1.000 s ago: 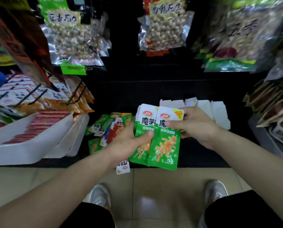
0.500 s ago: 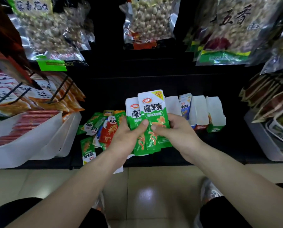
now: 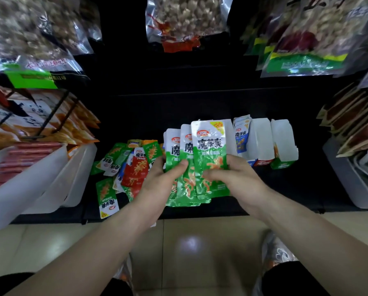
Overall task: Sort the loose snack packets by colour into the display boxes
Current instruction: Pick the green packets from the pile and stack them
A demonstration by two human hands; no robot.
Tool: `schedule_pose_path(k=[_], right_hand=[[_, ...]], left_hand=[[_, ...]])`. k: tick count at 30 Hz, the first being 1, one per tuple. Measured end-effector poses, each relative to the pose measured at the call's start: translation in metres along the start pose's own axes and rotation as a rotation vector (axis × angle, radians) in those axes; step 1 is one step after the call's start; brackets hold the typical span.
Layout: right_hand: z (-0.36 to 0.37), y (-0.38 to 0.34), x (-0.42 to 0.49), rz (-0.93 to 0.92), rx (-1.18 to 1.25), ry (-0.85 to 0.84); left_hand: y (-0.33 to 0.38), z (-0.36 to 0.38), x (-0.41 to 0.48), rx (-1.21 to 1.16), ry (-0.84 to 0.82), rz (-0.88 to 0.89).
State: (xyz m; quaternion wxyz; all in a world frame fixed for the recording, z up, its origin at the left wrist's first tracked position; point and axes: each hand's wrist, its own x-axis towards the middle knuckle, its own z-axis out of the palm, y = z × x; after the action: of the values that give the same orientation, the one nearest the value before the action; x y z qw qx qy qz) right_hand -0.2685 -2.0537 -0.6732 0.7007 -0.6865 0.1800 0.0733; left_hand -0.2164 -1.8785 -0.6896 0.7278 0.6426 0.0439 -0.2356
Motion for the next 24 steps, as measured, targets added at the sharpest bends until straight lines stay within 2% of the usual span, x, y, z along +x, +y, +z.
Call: schedule_pose_path(k=[8, 13, 16, 20, 24], right_hand=[[-0.004, -0.003, -0.002, -0.003, 0.067, -0.052], [-0.004, -0.002, -0.007, 0.049, 0.169, -0.113], [-0.001, -0.002, -0.009, 0.051, 0.182, -0.094], [0.001, -0.001, -0.009, 0.021, 0.130, -0.035], [0.001, -0.002, -0.006, 0.006, 0.152, 0.034]], left_hand=[[0.006, 0.000, 0.000, -0.182, 0.007, -0.126], [0.003, -0.001, -0.009, 0.041, -0.033, 0.010], [0.003, -0.001, -0.010, 0.109, 0.004, 0.067], [0.012, 0.001, -0.016, 0.037, 0.000, -0.026], [0.020, 0.002, -0.016, -0.133, -0.030, -0.161]])
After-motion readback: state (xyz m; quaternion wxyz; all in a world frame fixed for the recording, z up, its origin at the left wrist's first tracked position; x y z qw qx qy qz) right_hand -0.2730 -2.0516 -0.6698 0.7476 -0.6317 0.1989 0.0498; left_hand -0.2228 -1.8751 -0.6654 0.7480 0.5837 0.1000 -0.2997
